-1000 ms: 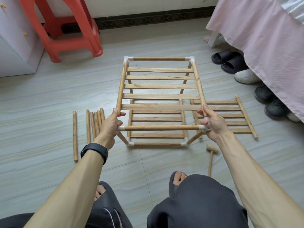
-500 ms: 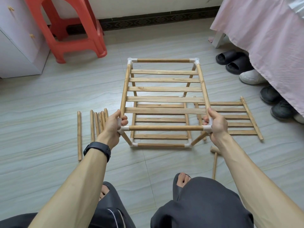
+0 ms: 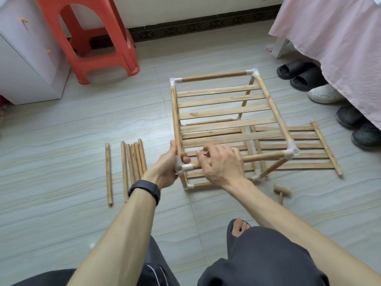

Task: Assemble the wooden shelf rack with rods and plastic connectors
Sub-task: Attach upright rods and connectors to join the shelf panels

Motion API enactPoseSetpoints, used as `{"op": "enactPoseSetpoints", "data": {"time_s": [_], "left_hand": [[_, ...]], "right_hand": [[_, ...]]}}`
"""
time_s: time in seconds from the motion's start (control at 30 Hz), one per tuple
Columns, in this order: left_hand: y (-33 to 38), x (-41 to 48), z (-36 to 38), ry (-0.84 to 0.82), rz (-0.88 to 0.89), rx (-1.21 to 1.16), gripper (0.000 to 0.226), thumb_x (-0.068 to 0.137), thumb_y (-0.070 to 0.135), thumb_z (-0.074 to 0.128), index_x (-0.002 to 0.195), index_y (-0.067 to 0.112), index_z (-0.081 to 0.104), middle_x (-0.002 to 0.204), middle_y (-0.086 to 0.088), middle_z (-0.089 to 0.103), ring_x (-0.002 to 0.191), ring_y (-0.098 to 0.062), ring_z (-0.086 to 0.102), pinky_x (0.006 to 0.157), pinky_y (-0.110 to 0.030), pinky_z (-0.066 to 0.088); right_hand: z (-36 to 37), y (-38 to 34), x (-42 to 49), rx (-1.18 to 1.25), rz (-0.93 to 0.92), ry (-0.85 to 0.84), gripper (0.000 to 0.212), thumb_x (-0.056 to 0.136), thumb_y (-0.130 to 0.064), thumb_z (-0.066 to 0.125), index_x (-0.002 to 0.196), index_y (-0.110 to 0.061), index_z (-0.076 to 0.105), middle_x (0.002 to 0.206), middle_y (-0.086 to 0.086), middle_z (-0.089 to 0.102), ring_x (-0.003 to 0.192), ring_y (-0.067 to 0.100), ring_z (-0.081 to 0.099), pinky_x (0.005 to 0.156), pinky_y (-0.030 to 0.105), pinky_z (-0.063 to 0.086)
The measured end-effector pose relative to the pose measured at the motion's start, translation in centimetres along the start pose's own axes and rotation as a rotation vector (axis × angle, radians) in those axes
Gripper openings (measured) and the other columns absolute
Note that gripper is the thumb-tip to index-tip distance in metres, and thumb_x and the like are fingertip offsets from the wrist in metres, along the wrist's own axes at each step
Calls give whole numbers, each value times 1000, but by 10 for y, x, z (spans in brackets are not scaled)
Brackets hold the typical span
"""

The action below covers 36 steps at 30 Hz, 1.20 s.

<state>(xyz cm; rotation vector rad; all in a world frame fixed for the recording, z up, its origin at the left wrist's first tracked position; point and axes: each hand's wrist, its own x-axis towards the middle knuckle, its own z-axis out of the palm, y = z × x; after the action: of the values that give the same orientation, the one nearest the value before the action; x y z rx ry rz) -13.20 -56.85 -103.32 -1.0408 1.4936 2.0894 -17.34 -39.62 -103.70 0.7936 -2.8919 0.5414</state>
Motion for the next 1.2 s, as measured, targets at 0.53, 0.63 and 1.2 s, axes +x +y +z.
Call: {"op": "enactPoseSetpoints", "data": {"time_s": [0.53,0.63,1.2], "left_hand": [[8,-3,21,161,253,362,54,90,47,70,128,20,42,104,0,71,90,-12,65,73,-34,47],[11,3,23,164,322,308,53,93,30,68,136,23,39,96,3,73,81,-8,67,70,-33,50],[15,5,21,299,431,494,12,91,33,62,90,23,54,87,-2,70,69,-18,71,47,-17,45]], "right_hand": [[0,18,-34,-91,-293,37,64,89,-81,40,79,-21,60,77,-3,63,71,21,54,73,39,39],[2,9,-36,-116,-237,-37,92,75,-94,41,125,-19,59,124,4,57,106,24,56,86,43,43],[-1,-26,-12,-30,-26,-206,68,74,-56,53,133,-22,47,143,-1,45,142,24,28,119,63,15]]}}
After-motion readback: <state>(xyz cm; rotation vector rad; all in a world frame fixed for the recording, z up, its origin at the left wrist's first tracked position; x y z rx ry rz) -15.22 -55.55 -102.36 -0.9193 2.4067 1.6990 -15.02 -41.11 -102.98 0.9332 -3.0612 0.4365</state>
